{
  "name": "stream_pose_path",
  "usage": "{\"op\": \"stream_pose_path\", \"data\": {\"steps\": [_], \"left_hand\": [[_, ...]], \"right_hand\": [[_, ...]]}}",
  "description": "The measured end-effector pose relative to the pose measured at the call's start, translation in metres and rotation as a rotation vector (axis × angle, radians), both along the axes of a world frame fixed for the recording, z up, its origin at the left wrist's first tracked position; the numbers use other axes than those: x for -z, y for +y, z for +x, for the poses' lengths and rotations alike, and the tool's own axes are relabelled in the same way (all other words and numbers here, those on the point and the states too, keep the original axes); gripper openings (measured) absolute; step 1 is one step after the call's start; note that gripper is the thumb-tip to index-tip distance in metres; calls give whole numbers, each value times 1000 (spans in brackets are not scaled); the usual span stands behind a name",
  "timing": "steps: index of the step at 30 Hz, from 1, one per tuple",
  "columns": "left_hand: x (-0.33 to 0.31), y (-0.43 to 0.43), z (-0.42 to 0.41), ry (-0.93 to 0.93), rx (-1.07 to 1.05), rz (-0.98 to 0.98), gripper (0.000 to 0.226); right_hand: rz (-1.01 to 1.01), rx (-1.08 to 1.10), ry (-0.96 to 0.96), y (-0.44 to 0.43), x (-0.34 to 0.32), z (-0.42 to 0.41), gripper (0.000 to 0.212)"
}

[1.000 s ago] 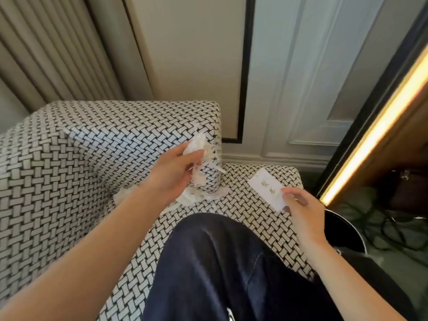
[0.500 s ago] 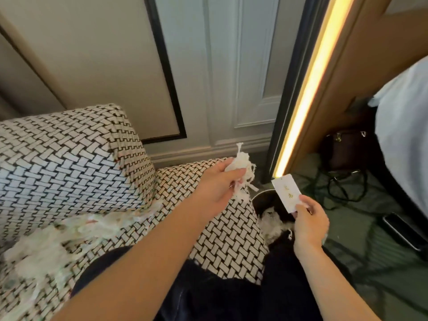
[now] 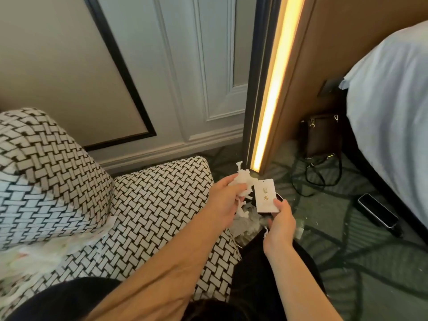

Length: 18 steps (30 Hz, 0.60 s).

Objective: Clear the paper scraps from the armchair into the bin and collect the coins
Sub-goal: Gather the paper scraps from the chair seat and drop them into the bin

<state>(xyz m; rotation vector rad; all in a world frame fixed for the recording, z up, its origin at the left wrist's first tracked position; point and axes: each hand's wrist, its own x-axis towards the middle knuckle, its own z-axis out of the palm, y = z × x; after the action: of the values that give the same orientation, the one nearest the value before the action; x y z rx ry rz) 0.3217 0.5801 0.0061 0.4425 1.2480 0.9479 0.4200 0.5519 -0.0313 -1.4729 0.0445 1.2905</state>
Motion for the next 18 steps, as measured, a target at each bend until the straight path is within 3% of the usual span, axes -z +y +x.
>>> {"op": "stream_pose_path", "data": {"steps": [2,7,18], "left_hand": [[0,0,5,17,30,-3,49],[-2,-5,9,32,119,-14,64],[-2,-9,2,-33,164,91,51]], "right_hand": [[-7,5,17,0,1,0,38],[-20,35,73,0,-3,3,35],[15,-36,186,0,16,7,44]]}}
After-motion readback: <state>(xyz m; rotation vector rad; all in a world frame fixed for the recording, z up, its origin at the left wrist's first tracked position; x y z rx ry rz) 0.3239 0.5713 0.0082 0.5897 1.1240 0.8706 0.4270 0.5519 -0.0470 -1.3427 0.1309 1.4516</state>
